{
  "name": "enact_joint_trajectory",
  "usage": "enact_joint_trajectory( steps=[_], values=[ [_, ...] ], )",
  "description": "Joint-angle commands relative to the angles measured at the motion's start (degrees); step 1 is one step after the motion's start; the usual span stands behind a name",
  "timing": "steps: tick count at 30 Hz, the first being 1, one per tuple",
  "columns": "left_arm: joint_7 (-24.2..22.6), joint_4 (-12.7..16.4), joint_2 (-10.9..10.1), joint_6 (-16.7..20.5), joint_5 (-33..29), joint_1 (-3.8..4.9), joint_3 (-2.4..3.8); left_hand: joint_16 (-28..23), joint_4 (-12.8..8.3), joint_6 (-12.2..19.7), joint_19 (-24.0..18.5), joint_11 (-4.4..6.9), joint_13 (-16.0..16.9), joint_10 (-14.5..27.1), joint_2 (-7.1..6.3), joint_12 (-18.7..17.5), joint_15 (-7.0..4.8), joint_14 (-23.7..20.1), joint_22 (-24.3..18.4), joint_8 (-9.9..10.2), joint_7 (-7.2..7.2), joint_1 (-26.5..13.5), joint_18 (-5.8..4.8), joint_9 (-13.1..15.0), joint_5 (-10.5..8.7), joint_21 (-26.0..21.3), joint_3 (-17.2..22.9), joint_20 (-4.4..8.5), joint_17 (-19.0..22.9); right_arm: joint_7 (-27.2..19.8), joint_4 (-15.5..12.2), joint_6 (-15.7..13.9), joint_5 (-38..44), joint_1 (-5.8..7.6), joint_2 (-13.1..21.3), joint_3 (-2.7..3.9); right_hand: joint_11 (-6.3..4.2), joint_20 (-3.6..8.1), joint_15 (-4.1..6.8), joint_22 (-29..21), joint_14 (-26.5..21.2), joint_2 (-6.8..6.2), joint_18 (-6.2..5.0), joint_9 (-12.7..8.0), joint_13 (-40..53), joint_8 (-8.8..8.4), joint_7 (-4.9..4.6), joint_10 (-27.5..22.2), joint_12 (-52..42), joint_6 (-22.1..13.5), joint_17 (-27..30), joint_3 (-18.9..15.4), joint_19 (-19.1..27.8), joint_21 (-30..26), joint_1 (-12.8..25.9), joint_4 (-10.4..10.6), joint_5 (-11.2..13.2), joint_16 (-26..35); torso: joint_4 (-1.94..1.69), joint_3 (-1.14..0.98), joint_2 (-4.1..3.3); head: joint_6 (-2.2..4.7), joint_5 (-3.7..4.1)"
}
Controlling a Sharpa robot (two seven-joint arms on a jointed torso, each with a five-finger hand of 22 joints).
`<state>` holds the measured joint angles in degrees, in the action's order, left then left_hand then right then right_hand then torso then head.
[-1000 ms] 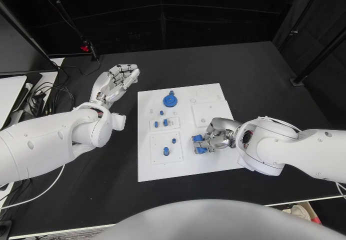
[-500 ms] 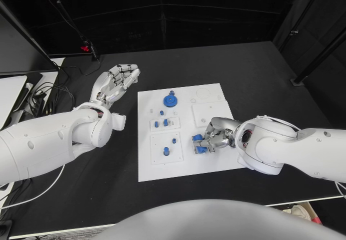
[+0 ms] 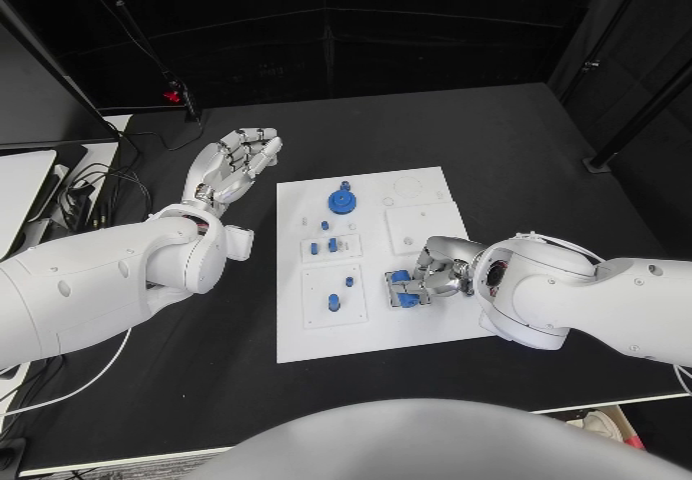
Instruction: Assemble the parts on the task board
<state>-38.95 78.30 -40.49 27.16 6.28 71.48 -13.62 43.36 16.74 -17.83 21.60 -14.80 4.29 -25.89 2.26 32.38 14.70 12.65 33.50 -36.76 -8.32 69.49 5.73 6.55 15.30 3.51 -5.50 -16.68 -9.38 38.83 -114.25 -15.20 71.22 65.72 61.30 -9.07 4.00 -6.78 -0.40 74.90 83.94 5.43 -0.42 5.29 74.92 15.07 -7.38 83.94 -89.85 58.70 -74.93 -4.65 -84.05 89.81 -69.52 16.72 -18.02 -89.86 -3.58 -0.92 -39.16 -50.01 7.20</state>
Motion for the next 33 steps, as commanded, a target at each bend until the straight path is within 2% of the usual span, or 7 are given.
enact_joint_trajectory(
  steps=[1,13,18,23,26,31,33],
  values=[
    [-4.07,0.09,0.03,-0.58,-0.02,0.09,0.06,0.31,-0.03,0.4,-0.07,-0.03,-0.06,0.33,0.74,0.35,-0.04,-0.52,-0.05,-0.37,-8.61,0.0,-0.71,-0.07,0.38,0.21,-0.31,-0.02,0.09,0.61,-0.05,1.44,0.29,0.06,-0.07,0.02,-0.39,0.33,0.25,15.1,6.06,0.19,0.42,0.09,15.08,-0.39,0.02,6.06,-0.15,0.31,-15.07,-0.79,-5.95,0.19,0.73,0.06,0.84,-0.14,0.0,-0.01,0.0,0.01,0.2],
    [-4.04,0.12,-0.01,-0.55,-0.02,0.09,0.06,0.31,-0.03,0.4,-0.07,-0.03,-0.06,0.33,0.74,0.35,-0.04,-0.52,-0.05,-0.37,-8.61,0.0,-0.71,-0.07,0.38,0.21,-0.31,-0.02,0.09,0.53,0.4,1.94,0.29,0.06,-0.47,0.02,-0.33,0.35,0.27,15.1,6.06,0.96,0.42,0.34,15.08,-1.06,-0.04,6.06,-0.15,0.56,-15.07,-2.87,-5.95,0.19,2.15,0.06,3.63,-0.14,0.03,0.02,0.0,0.01,0.07],
    [-4.04,0.11,0.04,-0.59,-0.02,0.09,0.06,0.31,-0.03,0.4,-0.07,-0.03,-0.06,0.33,0.74,0.35,-0.04,-0.52,-0.05,-0.37,-8.61,0.0,-0.71,-0.07,0.38,0.21,-0.31,-0.02,0.09,0.4,0.58,1.52,0.29,0.06,-0.5,0.02,-0.3,0.35,0.27,15.1,6.06,1.67,0.42,0.53,15.08,-1.43,-0.07,6.06,-0.15,0.72,-15.07,-4.28,-5.95,0.19,3.2,0.08,6.0,-0.14,0.05,0.03,0.01,0.01,0.16],
    [-4.03,0.11,0.05,-0.65,-0.02,0.09,0.06,0.31,-0.03,0.4,-0.07,-0.03,-0.06,0.33,0.74,0.35,-0.04,-0.52,-0.05,-0.37,-8.61,0.0,-0.71,-0.07,0.38,0.21,-0.31,-0.02,0.09,0.22,0.61,0.88,0.29,0.06,-0.48,0.02,-0.26,0.35,0.27,15.1,6.06,1.73,0.42,0.64,15.08,-1.68,-0.13,6.06,-0.15,0.73,-15.07,-5.48,-5.95,0.19,4.06,0.07,7.32,-0.14,0.05,0.01,0.04,0.01,0.18],
    [-4.03,0.11,0.01,-0.67,-0.02,0.09,0.06,0.31,-0.03,0.4,-0.07,-0.03,-0.06,0.33,0.74,0.35,-0.04,-0.52,-0.05,-0.37,-8.61,0.0,-0.71,-0.07,0.38,0.21,-0.31,-0.02,0.09,-0.3,0.47,-0.43,0.38,0.05,-0.22,0.01,-0.24,0.35,0.3,15.1,6.06,1.71,0.42,0.79,15.08,-1.86,-0.15,6.06,-0.15,0.84,-15.07,-6.63,-5.95,0.19,4.7,0.01,8.87,-0.14,0.0,-0.02,0.04,0.01,0.18],
    [-4.02,0.19,-0.19,-0.66,-0.02,0.08,0.06,0.38,-0.04,0.43,-0.08,-0.03,-0.1,0.36,0.8,0.42,-0.04,-0.52,-0.07,-0.43,-8.61,0.06,-0.71,-0.12,0.47,0.21,-0.37,-0.02,0.17,-2.28,-0.18,-5.26,0.99,0.05,0.86,0.01,-0.44,0.58,0.61,15.1,6.06,1.56,0.42,1.38,15.08,-1.46,0.14,6.06,-0.15,1.85,-15.07,-9.09,-5.95,0.19,6.51,-0.01,14.23,-0.14,0.14,-0.03,0.03,0.01,-0.21],
    [-4.01,0.19,-0.23,-0.68,-0.02,0.08,0.06,0.44,-0.04,0.45,-0.09,-0.03,-0.12,0.37,0.84,0.48,-0.04,-0.52,-0.08,-0.47,-8.61,0.1,-0.71,-0.15,0.53,0.21,-0.4,-0.02,0.24,-3.12,-0.46,-7.04,1.09,0.05,1.31,0.01,-0.49,0.69,0.73,15.1,6.06,1.49,0.42,1.55,15.08,-1.22,0.18,6.06,-0.15,1.88,-15.07,-9.59,-5.95,0.19,6.84,0.0,14.78,-0.14,0.07,-0.03,0.03,0.01,-0.15]
  ],
)
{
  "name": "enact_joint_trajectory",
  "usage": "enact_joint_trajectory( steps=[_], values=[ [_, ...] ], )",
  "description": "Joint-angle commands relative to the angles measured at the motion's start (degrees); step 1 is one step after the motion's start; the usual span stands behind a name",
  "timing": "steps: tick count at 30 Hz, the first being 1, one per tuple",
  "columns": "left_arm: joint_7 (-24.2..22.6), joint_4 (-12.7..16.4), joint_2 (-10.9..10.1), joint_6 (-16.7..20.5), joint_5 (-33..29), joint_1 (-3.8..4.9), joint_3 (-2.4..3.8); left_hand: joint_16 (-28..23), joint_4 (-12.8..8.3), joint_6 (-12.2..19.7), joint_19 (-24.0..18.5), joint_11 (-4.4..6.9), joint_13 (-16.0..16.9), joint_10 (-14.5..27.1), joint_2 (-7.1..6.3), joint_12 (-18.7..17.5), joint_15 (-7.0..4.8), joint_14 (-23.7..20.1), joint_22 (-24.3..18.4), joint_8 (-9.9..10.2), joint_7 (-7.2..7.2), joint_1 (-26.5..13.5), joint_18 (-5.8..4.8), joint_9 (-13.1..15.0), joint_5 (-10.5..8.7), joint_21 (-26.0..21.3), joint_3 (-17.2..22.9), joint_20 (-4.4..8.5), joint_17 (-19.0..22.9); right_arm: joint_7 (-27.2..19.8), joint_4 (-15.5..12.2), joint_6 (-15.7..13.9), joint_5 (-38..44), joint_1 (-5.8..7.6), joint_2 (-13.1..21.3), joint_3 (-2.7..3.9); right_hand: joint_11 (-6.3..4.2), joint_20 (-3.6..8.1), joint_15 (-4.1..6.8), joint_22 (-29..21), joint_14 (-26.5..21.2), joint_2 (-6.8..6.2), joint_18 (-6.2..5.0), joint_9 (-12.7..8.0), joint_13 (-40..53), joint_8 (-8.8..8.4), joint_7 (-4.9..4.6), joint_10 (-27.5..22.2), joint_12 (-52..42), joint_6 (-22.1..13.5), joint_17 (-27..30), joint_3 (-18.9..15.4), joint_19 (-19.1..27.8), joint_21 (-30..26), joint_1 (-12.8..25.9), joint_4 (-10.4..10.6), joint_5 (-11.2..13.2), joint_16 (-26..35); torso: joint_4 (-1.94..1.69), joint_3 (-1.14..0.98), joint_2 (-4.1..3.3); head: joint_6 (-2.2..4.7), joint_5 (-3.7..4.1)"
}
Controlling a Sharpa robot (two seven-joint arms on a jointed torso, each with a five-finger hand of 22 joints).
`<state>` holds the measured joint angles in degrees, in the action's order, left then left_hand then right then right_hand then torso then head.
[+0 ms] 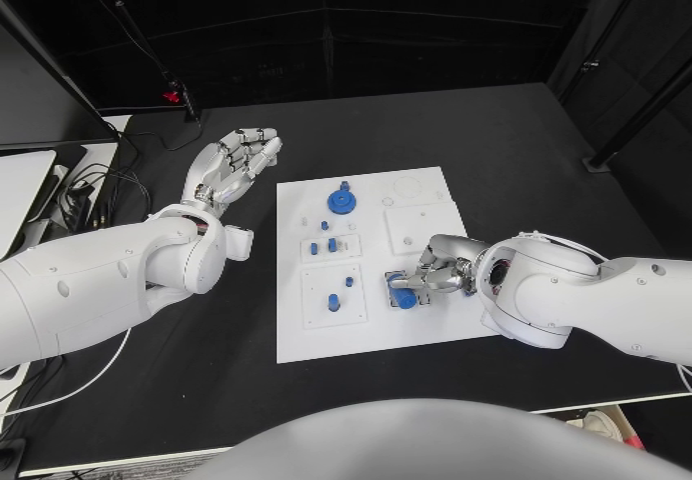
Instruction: Assemble the parts on the task board
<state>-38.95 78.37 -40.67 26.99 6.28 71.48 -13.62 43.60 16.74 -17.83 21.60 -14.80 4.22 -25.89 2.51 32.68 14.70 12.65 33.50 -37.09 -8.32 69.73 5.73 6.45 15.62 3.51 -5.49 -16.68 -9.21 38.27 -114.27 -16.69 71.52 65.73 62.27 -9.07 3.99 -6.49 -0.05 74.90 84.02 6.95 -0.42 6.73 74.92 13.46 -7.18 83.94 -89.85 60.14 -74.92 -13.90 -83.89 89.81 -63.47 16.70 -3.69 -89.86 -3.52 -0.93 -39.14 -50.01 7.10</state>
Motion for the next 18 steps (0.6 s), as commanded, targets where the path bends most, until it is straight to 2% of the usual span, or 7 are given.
enact_joint_trajectory(
  steps=[1,8,11,13,15,16,18],
  values=[
    [-4.01,0.11,-0.06,-0.52,-0.02,0.08,0.06,0.2,-0.04,0.45,-0.09,-0.03,-0.05,0.37,0.6,0.18,-0.04,-0.52,-0.09,-0.15,-8.61,-0.14,-0.71,-0.05,0.21,0.21,-0.41,-0.01,0.06,-3.13,-0.62,-6.72,0.8,0.04,0.64,0.0,-0.51,0.48,0.45,15.1,5.98,-0.17,0.42,0.21,15.08,0.56,-0.01,6.06,-0.15,0.36,-15.08,-0.64,-6.11,0.19,0.96,0.0,0.58,-0.14,0.03,-0.02,0.02,0.01,-0.08],
    [-3.94,0.09,-0.08,-0.62,-0.02,-0.01,0.06,0.2,-0.04,0.45,-0.09,-0.03,-0.05,0.37,0.6,0.18,-0.04,-0.52,-0.09,-0.15,-8.61,-0.14,-0.71,-0.05,0.21,0.21,-0.41,-0.01,0.06,-8.2,-1.5,-13.45,-0.79,0.05,3.08,0.0,-0.57,0.8,0.73,15.05,5.98,-1.41,0.38,1.05,15.08,2.07,-0.04,6.06,-0.15,-1.04,-15.08,-2.13,-6.03,0.09,1.05,-0.08,0.83,-0.14,0.02,-0.03,0.01,0.01,-0.06],
    [-3.92,0.07,-0.09,-0.63,-0.02,-0.06,0.06,0.25,-0.04,0.47,-0.1,-0.03,-0.07,0.39,0.65,0.23,-0.04,-0.52,-0.09,-0.19,-8.61,-0.09,-0.71,-0.08,0.26,0.22,-0.44,-0.02,0.12,-11.11,-1.76,-13.51,-2.54,0.05,3.97,0.0,-0.61,0.87,0.74,14.99,5.98,-2.13,0.34,1.92,15.08,3.65,-0.01,6.06,-0.15,-2.13,-15.08,-2.61,-5.93,-0.04,0.76,-0.09,0.87,-0.14,0.04,-0.01,-0.01,0.01,-0.02],
    [-3.9,0.04,-0.08,-0.64,-0.02,-0.11,0.06,0.25,-0.04,0.47,-0.1,-0.03,-0.07,0.39,0.65,0.23,-0.04,-0.52,-0.09,-0.19,-8.61,-0.09,-0.71,-0.08,0.26,0.22,-0.44,-0.02,0.12,-12.93,-1.89,-12.01,-3.74,0.05,4.42,0.0,-0.71,0.93,0.82,14.95,5.98,-3.83,0.31,2.94,15.08,5.4,0.15,6.06,-0.15,-2.71,-15.08,-2.19,-5.85,-0.14,-0.77,-0.2,0.93,-0.14,0.02,0.0,0.0,0.01,0.0],
    [-3.88,0.0,-0.03,-0.66,-0.02,-0.14,0.06,0.25,-0.04,0.47,-0.1,-0.03,-0.07,0.39,0.65,0.23,-0.04,-0.52,-0.09,-0.19,-8.61,-0.09,-0.71,-0.08,0.26,0.22,-0.44,-0.02,0.12,-13.88,-1.95,-10.04,-4.4,0.05,4.64,-0.01,-1.0,1.11,0.87,14.92,5.98,-7.51,0.28,4.91,15.08,8.57,0.48,6.06,-0.15,-3.85,-15.08,0.17,-5.79,-0.22,-2.64,0.38,0.95,-0.14,-0.06,-0.01,-0.01,0.01,0.21],
    [-3.88,0.0,-0.01,-0.68,-0.02,-0.15,0.06,0.25,-0.04,0.47,-0.1,-0.03,-0.07,0.39,0.65,0.23,-0.04,-0.52,-0.09,-0.19,-8.61,-0.09,-0.71,-0.08,0.26,0.22,-0.44,-0.02,0.12,-14.05,-1.96,-9.22,-4.57,0.05,4.71,-0.01,-1.14,1.15,0.98,14.9,5.98,-8.69,0.27,5.72,15.08,9.81,0.45,6.06,-0.15,-4.39,-15.08,1.48,-5.76,-0.26,-3.15,0.51,0.85,-0.14,-0.08,-0.01,-0.02,0.01,0.26],
    [-3.88,-0.01,0.02,-0.7,-0.02,-0.18,0.06,0.27,-0.05,0.48,-0.09,-0.03,-0.08,0.4,0.67,0.26,-0.04,-0.52,-0.08,-0.21,-8.61,-0.06,-0.71,-0.1,0.29,0.22,-0.45,-0.02,0.15,-14.29,-1.92,-6.8,-4.74,0.04,4.84,-0.01,-1.64,1.49,1.09,14.89,5.98,-11.42,0.26,8.63,15.08,14.2,0.67,6.06,-0.15,-5.94,-15.08,5.05,-5.74,-0.28,-4.66,0.46,0.8,-0.14,-0.11,0.0,-0.05,0.01,0.27]
  ],
)
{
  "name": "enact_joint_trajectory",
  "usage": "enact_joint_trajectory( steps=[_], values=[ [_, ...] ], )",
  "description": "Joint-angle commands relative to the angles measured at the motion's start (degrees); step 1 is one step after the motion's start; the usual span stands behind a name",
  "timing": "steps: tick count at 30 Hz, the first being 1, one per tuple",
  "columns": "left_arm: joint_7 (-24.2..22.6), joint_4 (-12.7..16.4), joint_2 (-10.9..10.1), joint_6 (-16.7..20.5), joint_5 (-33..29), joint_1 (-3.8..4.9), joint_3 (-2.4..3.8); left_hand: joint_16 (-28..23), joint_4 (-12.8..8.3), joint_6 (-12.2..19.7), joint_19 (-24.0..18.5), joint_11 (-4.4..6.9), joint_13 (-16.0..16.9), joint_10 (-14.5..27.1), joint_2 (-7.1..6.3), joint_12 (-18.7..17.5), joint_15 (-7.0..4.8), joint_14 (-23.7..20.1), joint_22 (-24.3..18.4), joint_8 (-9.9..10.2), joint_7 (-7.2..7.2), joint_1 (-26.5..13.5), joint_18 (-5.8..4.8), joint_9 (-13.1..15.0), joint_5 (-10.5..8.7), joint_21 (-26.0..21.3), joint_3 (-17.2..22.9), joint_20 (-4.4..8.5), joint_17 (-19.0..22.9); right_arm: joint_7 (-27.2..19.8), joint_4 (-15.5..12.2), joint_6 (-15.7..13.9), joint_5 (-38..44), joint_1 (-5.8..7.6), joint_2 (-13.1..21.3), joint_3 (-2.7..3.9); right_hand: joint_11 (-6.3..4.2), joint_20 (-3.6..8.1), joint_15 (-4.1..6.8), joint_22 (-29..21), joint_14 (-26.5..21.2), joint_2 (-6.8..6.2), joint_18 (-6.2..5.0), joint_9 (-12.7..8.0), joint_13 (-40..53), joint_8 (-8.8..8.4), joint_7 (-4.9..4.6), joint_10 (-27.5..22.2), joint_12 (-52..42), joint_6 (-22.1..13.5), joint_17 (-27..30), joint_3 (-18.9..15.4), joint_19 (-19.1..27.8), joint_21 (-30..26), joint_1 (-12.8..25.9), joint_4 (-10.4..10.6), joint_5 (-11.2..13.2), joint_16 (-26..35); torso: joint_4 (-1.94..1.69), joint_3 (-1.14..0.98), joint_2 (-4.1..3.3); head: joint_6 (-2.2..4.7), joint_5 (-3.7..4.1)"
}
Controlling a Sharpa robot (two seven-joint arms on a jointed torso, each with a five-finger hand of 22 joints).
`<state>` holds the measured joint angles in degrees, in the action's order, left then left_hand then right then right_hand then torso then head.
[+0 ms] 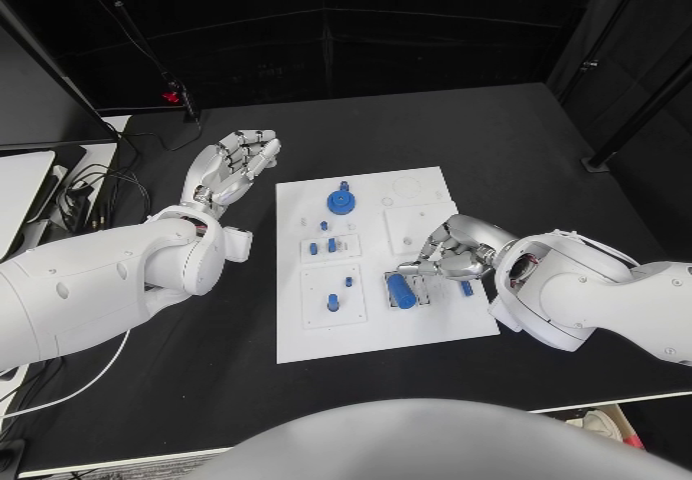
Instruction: Assemble the parts on the task board
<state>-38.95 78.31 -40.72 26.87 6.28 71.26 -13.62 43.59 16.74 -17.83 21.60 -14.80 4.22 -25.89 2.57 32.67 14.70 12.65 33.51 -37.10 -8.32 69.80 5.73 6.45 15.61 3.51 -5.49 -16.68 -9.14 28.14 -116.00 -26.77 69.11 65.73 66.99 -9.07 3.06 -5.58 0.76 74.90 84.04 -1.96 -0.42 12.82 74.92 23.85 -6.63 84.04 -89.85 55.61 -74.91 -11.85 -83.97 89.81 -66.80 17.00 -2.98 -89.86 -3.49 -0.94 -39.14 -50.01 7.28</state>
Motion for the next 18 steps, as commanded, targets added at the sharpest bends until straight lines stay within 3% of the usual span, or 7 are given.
enact_joint_trajectory(
  steps=[1,5,9,12,18],
  values=[
    [-3.87,0.06,0.08,-0.58,-0.02,0.04,0.06,0.28,-0.05,0.48,-0.09,-0.03,-0.08,0.4,0.61,0.26,-0.04,-0.52,-0.09,-0.2,-8.61,-0.12,-0.71,-0.1,0.3,0.22,-0.46,-0.02,0.08,-4.14,-0.15,3.98,-2.24,0.04,0.16,-0.01,-0.61,0.54,0.43,14.89,5.96,-2.9,0.27,3.1,15.08,4.67,0.34,5.96,-0.15,-1.63,-15.09,3.34,-5.67,-0.28,-1.71,0.09,-0.02,-0.14,-0.13,0.02,-0.05,0.01,0.04],
    [-3.86,0.09,0.08,-0.56,-0.02,0.02,0.06,0.28,-0.05,0.48,-0.09,-0.03,-0.08,0.4,0.61,0.26,-0.04,-0.52,-0.09,-0.2,-8.61,-0.12,-0.71,-0.1,0.3,0.22,-0.46,-0.02,0.08,-3.86,0.19,8.19,-0.99,0.02,0.36,-0.03,-1.21,1.0,1.09,14.88,5.96,-5.45,0.26,8.38,15.08,12.1,1.25,5.96,-0.15,-3.87,-15.09,4.49,-5.65,-0.31,-3.94,0.17,0.32,-0.14,-0.05,0.05,-0.04,0.01,-0.04],
    [-3.86,0.08,0.05,-0.52,-0.02,0.02,0.06,0.28,-0.05,0.48,-0.09,-0.03,-0.08,0.4,0.61,0.26,-0.04,-0.52,-0.09,-0.2,-8.61,-0.12,-0.71,-0.1,0.3,0.22,-0.46,-0.02,0.08,-3.51,0.38,11.41,0.09,0.01,0.55,-0.03,-1.78,1.5,1.58,14.95,5.96,-6.84,0.31,12.66,15.08,17.61,1.76,5.96,-0.15,-6.33,-15.09,3.82,-5.76,-0.16,-5.05,0.09,0.32,-0.14,-0.08,0.03,-0.01,0.01,-0.12],
    [-3.85,0.06,0.06,-0.53,-0.02,0.02,0.06,0.28,-0.05,0.48,-0.09,-0.03,-0.08,0.4,0.61,0.26,-0.04,-0.52,-0.09,-0.2,-8.61,-0.12,-0.71,-0.1,0.3,0.22,-0.46,-0.02,0.08,-3.08,0.52,13.03,0.83,0.0,0.45,-0.04,-2.04,1.73,1.82,15.03,5.96,-7.33,0.37,14.75,15.08,20.21,2.04,5.96,-0.15,-7.44,-15.09,3.55,-5.91,0.04,-5.56,0.02,0.18,-0.14,-0.07,0.03,-0.01,0.01,-0.06],
    [-3.85,0.02,0.15,-0.62,-0.02,0.01,0.06,0.28,-0.05,0.48,-0.09,-0.03,-0.08,0.4,0.61,0.26,-0.04,-0.52,-0.09,-0.2,-8.61,-0.12,-0.71,-0.1,0.3,0.22,-0.46,-0.02,0.08,-1.73,1.37,13.56,1.92,-0.03,-0.71,-0.04,-2.22,1.95,2.01,15.03,5.96,-5.52,0.37,16.51,15.08,22.22,2.24,5.96,-0.15,-8.69,-15.09,4.52,-5.92,0.04,-6.25,-0.03,0.21,-0.14,-0.08,0.02,0.0,0.01,0.12]
  ],
)
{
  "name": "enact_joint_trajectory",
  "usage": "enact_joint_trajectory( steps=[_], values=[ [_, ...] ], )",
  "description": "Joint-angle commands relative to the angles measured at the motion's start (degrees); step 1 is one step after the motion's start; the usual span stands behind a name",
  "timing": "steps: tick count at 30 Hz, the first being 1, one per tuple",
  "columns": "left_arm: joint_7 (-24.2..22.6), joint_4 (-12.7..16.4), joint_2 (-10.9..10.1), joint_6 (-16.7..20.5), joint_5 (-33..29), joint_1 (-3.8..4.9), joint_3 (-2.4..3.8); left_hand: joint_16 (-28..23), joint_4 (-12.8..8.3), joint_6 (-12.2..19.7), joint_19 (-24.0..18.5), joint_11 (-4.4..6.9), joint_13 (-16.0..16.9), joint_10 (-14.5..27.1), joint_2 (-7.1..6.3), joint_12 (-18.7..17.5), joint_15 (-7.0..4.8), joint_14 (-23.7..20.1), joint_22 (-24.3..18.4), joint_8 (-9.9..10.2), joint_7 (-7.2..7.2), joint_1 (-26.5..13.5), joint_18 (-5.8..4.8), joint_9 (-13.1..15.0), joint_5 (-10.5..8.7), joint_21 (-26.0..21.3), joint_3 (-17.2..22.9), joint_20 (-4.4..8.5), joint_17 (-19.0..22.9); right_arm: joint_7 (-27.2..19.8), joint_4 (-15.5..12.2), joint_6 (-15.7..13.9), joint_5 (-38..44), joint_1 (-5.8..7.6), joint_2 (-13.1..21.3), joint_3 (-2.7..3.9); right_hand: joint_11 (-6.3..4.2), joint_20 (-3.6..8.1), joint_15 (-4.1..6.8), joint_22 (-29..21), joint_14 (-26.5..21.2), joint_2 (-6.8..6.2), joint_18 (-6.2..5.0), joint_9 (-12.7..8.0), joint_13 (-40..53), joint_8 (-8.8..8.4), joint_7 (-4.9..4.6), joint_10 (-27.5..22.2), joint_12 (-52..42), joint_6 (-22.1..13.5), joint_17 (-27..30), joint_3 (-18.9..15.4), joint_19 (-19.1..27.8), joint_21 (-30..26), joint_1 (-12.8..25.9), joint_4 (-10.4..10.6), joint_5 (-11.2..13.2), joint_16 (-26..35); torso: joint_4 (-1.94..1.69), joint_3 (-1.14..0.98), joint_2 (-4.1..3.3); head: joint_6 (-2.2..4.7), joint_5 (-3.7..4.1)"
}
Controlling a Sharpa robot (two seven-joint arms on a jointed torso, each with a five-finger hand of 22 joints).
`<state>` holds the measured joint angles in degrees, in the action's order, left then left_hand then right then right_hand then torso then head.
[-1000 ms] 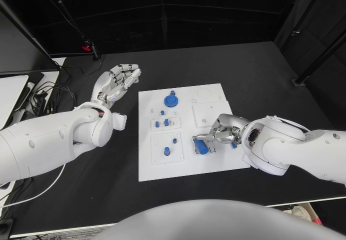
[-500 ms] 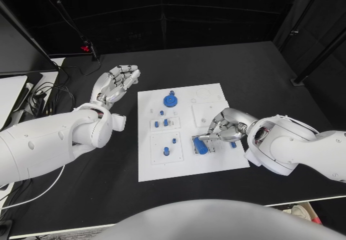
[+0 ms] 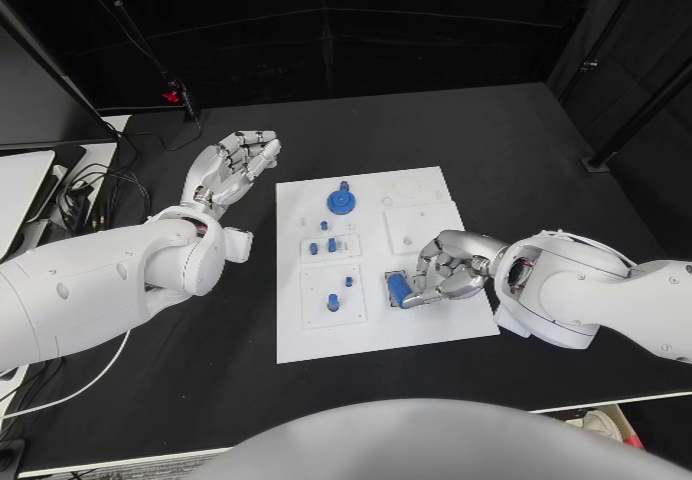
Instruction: Assemble the parts on the task board
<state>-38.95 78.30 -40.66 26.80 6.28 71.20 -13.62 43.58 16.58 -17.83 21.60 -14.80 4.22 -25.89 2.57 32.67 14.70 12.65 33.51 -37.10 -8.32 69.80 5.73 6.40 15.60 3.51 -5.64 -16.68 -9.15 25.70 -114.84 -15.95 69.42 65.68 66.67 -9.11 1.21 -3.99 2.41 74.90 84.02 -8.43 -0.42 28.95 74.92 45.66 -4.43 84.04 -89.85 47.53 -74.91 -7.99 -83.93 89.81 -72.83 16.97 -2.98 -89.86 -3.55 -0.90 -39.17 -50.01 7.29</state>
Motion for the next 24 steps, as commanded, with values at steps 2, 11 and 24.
enact_joint_trajectory(
  steps=[2,11,24],
  values=[
    [-3.85,0.04,0.09,-0.57,-0.02,0.07,0.06,0.35,0.1,0.51,-0.1,-0.03,-0.11,0.42,0.7,0.33,-0.04,-0.52,-0.11,-0.26,-8.61,-0.02,-0.7,-0.09,0.38,0.23,-0.32,-0.02,0.17,1.25,0.47,2.66,1.93,0.0,-0.85,-0.01,-0.38,0.4,0.41,14.99,5.98,1.42,0.34,0.68,15.08,0.73,0.04,5.96,-0.15,-0.88,-15.09,0.9,-5.89,-0.06,-0.34,-0.02,0.22,-0.14,-0.03,-0.04,0.01,0.01,0.05],
    [-3.83,0.02,0.12,-0.58,-0.02,0.07,0.06,0.35,0.1,0.51,-0.1,-0.03,-0.11,0.42,0.7,0.33,-0.04,-0.52,-0.11,-0.26,-8.61,-0.02,-0.7,-0.09,0.38,0.23,-0.32,-0.02,0.17,4.72,1.87,1.75,3.43,-0.04,-3.11,-0.01,-0.46,0.53,0.53,15.02,5.98,4.55,0.37,1.96,15.08,2.1,0.14,5.96,-0.15,-1.88,-15.09,1.95,-5.95,0.02,-0.46,-0.21,0.23,-0.14,-0.06,0.0,0.0,0.01,0.19],
    [-3.83,0.01,0.19,-0.59,-0.02,0.07,0.06,0.35,0.1,0.51,-0.1,-0.03,-0.11,0.42,0.7,0.33,-0.04,-0.52,-0.11,-0.26,-8.61,-0.02,-0.7,-0.09,0.38,0.23,-0.32,-0.02,0.17,8.1,3.26,2.82,4.62,-0.16,-5.14,-0.01,-0.61,0.57,0.59,15.01,5.98,7.4,0.36,2.82,15.08,3.02,0.34,5.96,-0.15,-2.3,-15.09,2.62,-5.93,0.0,-2.59,-0.75,0.14,-0.14,-0.05,-0.03,0.0,0.01,0.15]
  ],
)
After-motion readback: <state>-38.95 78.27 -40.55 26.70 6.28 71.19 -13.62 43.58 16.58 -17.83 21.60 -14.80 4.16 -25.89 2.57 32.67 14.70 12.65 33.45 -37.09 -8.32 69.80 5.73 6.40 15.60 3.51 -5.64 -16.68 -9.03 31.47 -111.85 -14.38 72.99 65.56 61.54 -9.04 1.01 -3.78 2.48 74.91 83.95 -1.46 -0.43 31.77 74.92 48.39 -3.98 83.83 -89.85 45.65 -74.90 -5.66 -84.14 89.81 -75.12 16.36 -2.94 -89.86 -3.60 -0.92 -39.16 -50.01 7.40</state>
